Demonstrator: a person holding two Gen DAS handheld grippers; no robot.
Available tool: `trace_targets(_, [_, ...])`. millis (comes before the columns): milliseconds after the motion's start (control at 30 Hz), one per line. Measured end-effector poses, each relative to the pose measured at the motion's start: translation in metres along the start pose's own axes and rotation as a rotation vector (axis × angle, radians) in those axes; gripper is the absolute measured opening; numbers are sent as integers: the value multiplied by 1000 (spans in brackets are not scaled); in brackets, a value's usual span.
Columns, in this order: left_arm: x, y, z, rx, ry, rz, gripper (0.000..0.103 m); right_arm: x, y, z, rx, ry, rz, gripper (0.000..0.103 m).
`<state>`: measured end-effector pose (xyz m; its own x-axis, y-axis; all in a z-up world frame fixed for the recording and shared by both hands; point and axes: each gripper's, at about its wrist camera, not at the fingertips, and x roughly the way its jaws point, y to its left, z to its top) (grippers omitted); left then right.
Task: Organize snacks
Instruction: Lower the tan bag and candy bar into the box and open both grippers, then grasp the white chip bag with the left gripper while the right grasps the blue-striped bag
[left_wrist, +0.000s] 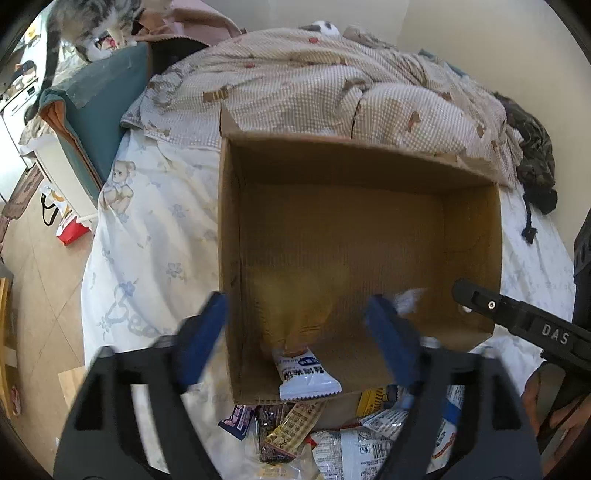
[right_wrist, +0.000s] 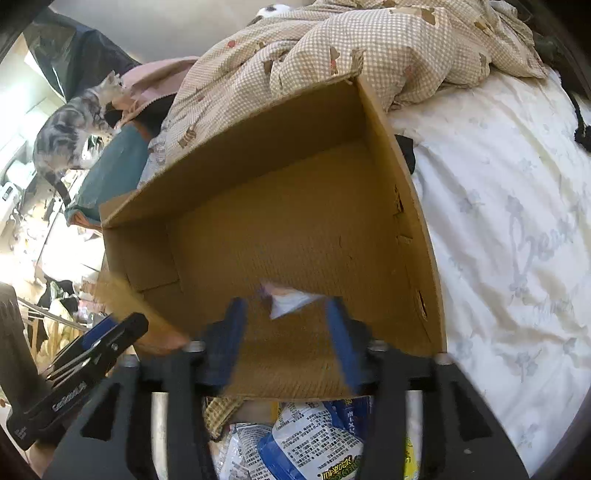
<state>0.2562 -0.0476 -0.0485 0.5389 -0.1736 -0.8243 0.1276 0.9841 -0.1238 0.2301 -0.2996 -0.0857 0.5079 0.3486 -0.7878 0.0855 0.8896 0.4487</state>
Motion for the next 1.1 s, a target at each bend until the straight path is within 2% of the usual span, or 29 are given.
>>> trace_targets(367, [-5,1,0,4,-8,-18,86,-3,2,2,2,7,19,68])
trace_targets(567, [-17,6,0,-18,-40,-25,86,-17,3,3,-7,-23,4,68])
trace_targets(633, [-24,8,-1,-20,-50,-38,86,-24,3,1,-7,-39,5,73])
trace_targets(700, [-34,9,-3,-20,-65,-32,86,-36,2,-3,-7,-72,-1,87])
trace_targets(867, [-56,12,-9,-22,-98,-7,86,-60,0,-11,4,-97,9,88])
trace_targets(1000, [-66,18,-24,-53,-89,-13,101,-77,-5,-25,9,-103,-4,88])
trace_targets(1100, [-74,22,-39,-68,-74,-19,102,-87,-16,-38,52,-91,9,88])
